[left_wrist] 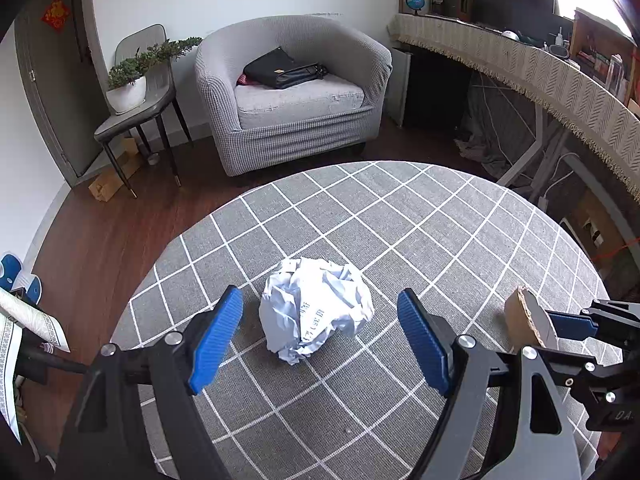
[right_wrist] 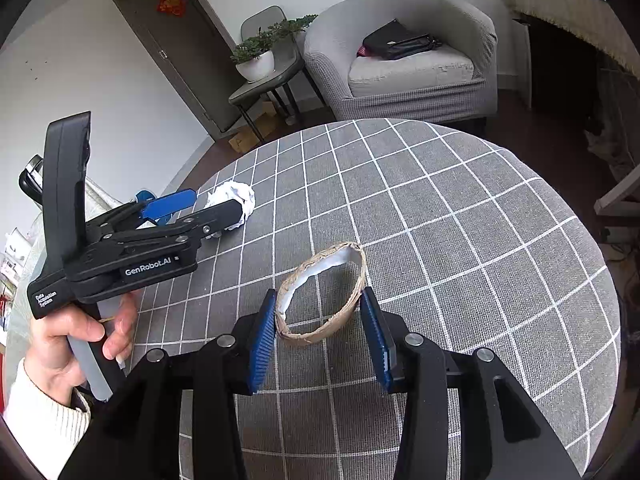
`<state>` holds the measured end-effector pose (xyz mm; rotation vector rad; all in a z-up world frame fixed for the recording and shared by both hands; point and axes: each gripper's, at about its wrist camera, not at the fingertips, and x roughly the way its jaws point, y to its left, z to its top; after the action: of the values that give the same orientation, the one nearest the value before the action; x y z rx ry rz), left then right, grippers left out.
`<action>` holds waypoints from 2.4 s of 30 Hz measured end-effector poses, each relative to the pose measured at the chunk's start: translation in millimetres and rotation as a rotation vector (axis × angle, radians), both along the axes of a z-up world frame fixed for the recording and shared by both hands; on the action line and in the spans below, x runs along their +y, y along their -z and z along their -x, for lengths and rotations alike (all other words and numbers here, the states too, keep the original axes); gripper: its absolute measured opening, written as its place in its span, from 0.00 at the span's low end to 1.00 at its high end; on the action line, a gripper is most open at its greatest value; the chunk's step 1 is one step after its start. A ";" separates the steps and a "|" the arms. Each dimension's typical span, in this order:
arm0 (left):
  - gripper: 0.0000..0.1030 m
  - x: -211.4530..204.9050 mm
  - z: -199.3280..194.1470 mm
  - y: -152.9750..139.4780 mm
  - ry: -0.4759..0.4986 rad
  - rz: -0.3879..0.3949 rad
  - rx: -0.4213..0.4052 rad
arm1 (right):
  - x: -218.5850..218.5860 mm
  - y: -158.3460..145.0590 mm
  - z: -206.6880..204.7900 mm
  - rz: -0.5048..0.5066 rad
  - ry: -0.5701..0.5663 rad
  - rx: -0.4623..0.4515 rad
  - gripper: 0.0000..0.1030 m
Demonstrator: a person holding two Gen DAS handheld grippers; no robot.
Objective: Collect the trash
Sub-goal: 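Reach the left tool to the crumpled white paper and close on it while the right tool holds the ring, then carry the crumpled paper and cardboard ring over the teal bin with both tools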
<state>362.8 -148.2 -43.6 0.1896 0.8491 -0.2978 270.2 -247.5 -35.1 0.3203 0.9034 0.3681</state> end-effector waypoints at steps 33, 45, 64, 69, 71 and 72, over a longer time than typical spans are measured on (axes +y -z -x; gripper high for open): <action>0.58 64.1 100.4 -21.5 -0.116 0.078 -0.017 | 57.2 -31.5 6.8 0.040 -0.141 -0.047 0.41; 0.58 123.3 169.7 -29.8 -0.194 0.076 -0.036 | 119.3 -48.8 19.3 0.043 -0.257 -0.080 0.41; 0.58 261.8 208.9 11.7 -0.392 0.067 -0.015 | 250.5 -56.4 24.2 0.051 -0.423 -0.091 0.41; 0.58 294.8 215.7 22.8 -0.440 0.061 0.001 | 287.6 -54.5 27.5 0.049 -0.471 -0.087 0.41; 0.58 307.0 218.2 27.4 -0.461 0.068 0.015 | 301.3 -53.7 28.9 0.048 -0.488 -0.086 0.41; 0.58 314.3 219.5 29.9 -0.466 0.086 0.022 | 308.2 -53.1 29.4 0.049 -0.497 -0.086 0.41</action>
<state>143.3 166.1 -73.6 -0.0937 0.8741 0.1008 240.8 60.6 18.1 0.0287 0.9007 0.8095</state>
